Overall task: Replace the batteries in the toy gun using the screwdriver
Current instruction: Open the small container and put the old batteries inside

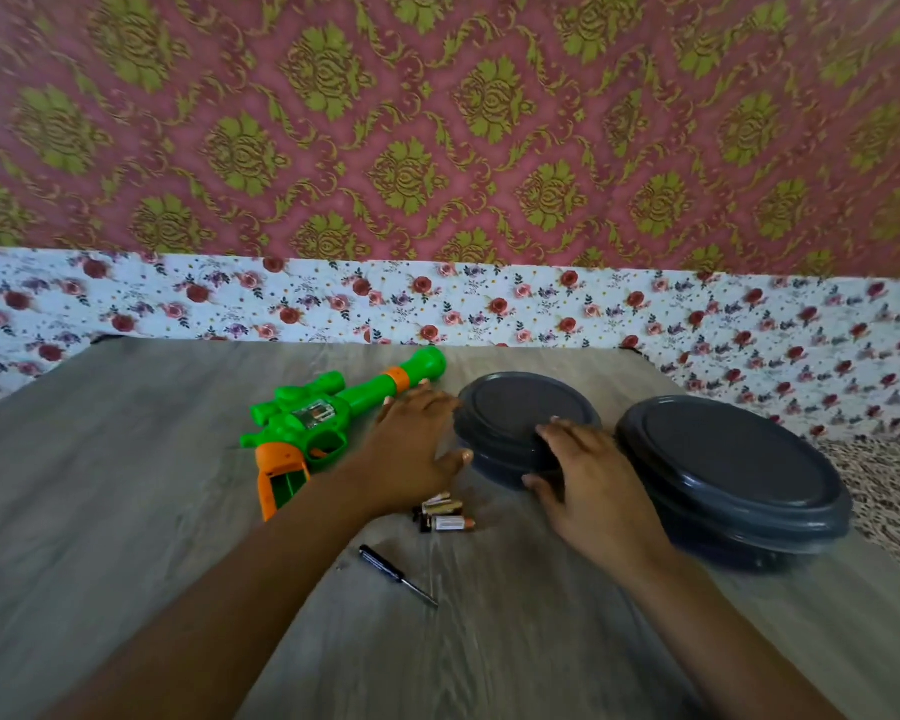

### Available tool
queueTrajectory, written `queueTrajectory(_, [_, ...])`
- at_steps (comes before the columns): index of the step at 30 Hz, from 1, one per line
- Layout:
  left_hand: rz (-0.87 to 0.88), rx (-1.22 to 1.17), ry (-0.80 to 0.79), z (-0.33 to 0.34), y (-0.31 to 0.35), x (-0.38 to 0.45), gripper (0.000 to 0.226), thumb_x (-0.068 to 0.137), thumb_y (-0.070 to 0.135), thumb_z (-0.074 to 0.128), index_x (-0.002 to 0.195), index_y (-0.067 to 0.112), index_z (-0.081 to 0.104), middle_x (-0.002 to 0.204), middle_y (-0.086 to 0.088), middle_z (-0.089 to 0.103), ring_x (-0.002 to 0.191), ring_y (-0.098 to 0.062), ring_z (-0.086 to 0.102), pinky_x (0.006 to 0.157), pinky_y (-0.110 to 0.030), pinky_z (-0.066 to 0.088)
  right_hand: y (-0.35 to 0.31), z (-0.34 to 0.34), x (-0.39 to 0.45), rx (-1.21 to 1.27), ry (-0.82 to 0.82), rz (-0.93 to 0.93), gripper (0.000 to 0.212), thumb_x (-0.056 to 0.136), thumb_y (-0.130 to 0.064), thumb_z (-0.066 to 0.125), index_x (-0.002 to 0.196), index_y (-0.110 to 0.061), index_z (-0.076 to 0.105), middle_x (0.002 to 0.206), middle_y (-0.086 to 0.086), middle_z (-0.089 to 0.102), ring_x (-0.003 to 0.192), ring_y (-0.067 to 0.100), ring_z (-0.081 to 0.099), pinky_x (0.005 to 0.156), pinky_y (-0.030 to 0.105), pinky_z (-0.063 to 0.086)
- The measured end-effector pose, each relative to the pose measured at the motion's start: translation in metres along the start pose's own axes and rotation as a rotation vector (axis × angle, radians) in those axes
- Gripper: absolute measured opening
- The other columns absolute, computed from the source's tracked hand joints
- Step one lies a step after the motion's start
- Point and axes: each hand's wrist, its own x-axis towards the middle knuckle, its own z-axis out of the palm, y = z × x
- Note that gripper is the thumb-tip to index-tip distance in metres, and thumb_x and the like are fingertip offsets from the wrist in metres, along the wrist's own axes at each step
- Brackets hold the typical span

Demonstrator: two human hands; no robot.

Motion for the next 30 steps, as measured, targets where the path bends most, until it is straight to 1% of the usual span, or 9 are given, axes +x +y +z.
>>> queueTrajectory(4, [-0.083, -0.065, 0.006, 0.002, -0.013, 0.009, 0.064, 0.093, 0.037, 0.053, 0.146, 0.013, 0.027, 0.154, -0.006, 0.028, 0.141, -0.021, 0.024, 0.115, -0.031, 0.019, -0.023, 0.003, 0.027, -0.122, -0.176, 0.133, 0.08, 0.085, -0.057, 0.05, 0.146, -0.016, 0.018, 0.155, 0.014, 0.016, 0.141, 0.035, 0.016, 0.114, 0.049, 0.019])
queueTrajectory(6, [-0.074, -0.059, -0.001, 0.001, -0.018, 0.01, 0.065, 0.092, 0.038, 0.054, 0.147, 0.016, 0.027, 0.154, -0.005, 0.027, 0.142, -0.021, 0.024, 0.116, -0.032, 0.02, -0.035, 0.003, 0.041, -0.151, -0.26, 0.24, 0.088, 0.082, -0.061, 0.051, 0.147, -0.017, 0.012, 0.155, 0.02, 0.005, 0.141, 0.044, 0.005, 0.113, 0.057, 0.011])
queueTrajectory(9, [-0.032, -0.041, 0.04, -0.008, -0.024, 0.009, 0.067, 0.091, 0.038, 0.056, 0.147, 0.017, 0.026, 0.154, -0.004, 0.027, 0.142, -0.02, 0.023, 0.117, -0.034, 0.02, -0.05, 0.009, 0.059, -0.165, -0.267, 0.289, 0.092, 0.082, -0.063, 0.049, 0.148, -0.014, 0.008, 0.155, 0.023, -0.001, 0.141, 0.046, -0.003, 0.111, 0.062, 0.004])
queueTrajectory(14, [-0.041, 0.0, 0.017, -0.008, -0.033, 0.008, 0.072, 0.089, 0.038, 0.059, 0.148, 0.017, 0.023, 0.154, -0.005, 0.028, 0.141, -0.021, 0.025, 0.116, -0.034, 0.021, -0.053, 0.036, 0.066, -0.175, -0.178, 0.213, 0.082, 0.089, -0.055, 0.045, 0.148, -0.009, 0.01, 0.155, 0.021, 0.01, 0.143, 0.041, 0.006, 0.111, 0.062, 0.005])
queueTrajectory(18, [-0.068, 0.015, -0.036, 0.003, -0.039, 0.012, 0.079, 0.086, 0.041, 0.061, 0.149, 0.018, 0.02, 0.156, -0.006, 0.023, 0.143, -0.022, 0.022, 0.117, -0.036, 0.021, -0.037, 0.039, 0.06, -0.209, -0.121, 0.025, 0.072, 0.092, -0.041, 0.047, 0.148, -0.015, 0.011, 0.157, 0.011, 0.013, 0.143, 0.036, 0.011, 0.111, 0.062, 0.006])
queueTrajectory(21, [-0.068, 0.011, -0.044, 0.007, -0.041, 0.016, 0.084, 0.085, 0.042, 0.063, 0.15, 0.016, 0.018, 0.156, -0.008, 0.023, 0.144, -0.021, 0.021, 0.117, -0.035, 0.02, -0.028, 0.035, 0.057, -0.157, -0.138, -0.086, 0.069, 0.091, -0.041, 0.046, 0.148, -0.024, 0.011, 0.158, -0.001, 0.011, 0.145, 0.026, 0.008, 0.11, 0.063, 0.0])
queueTrajectory(24, [-0.056, -0.039, -0.034, 0.008, -0.039, 0.02, 0.081, 0.085, 0.038, 0.065, 0.148, 0.013, 0.021, 0.152, -0.009, 0.032, 0.139, -0.023, 0.031, 0.114, -0.032, 0.027, -0.025, 0.031, 0.057, -0.096, -0.164, -0.101, 0.069, 0.089, -0.044, 0.049, 0.147, -0.031, 0.013, 0.158, -0.006, 0.009, 0.145, 0.021, 0.004, 0.109, 0.065, -0.002])
queueTrajectory(27, [-0.048, -0.096, -0.029, 0.013, -0.038, 0.023, 0.08, 0.084, 0.035, 0.065, 0.148, 0.013, 0.022, 0.147, -0.008, 0.04, 0.134, -0.024, 0.04, 0.109, -0.035, 0.035, -0.027, 0.031, 0.057, -0.101, -0.138, -0.081, 0.072, 0.085, -0.059, 0.046, 0.145, -0.032, 0.016, 0.157, -0.001, 0.011, 0.145, 0.025, 0.006, 0.108, 0.065, -0.003])
queueTrajectory(30, [-0.042, -0.124, -0.011, 0.017, -0.04, 0.025, 0.085, 0.082, 0.037, 0.066, 0.149, 0.016, 0.018, 0.146, -0.007, 0.042, 0.131, -0.024, 0.044, 0.107, -0.039, 0.039, -0.036, 0.036, 0.055, -0.135, -0.105, -0.054, 0.069, 0.088, -0.058, 0.042, 0.145, -0.027, 0.018, 0.157, 0.005, 0.016, 0.144, 0.031, 0.009, 0.108, 0.066, -0.001])
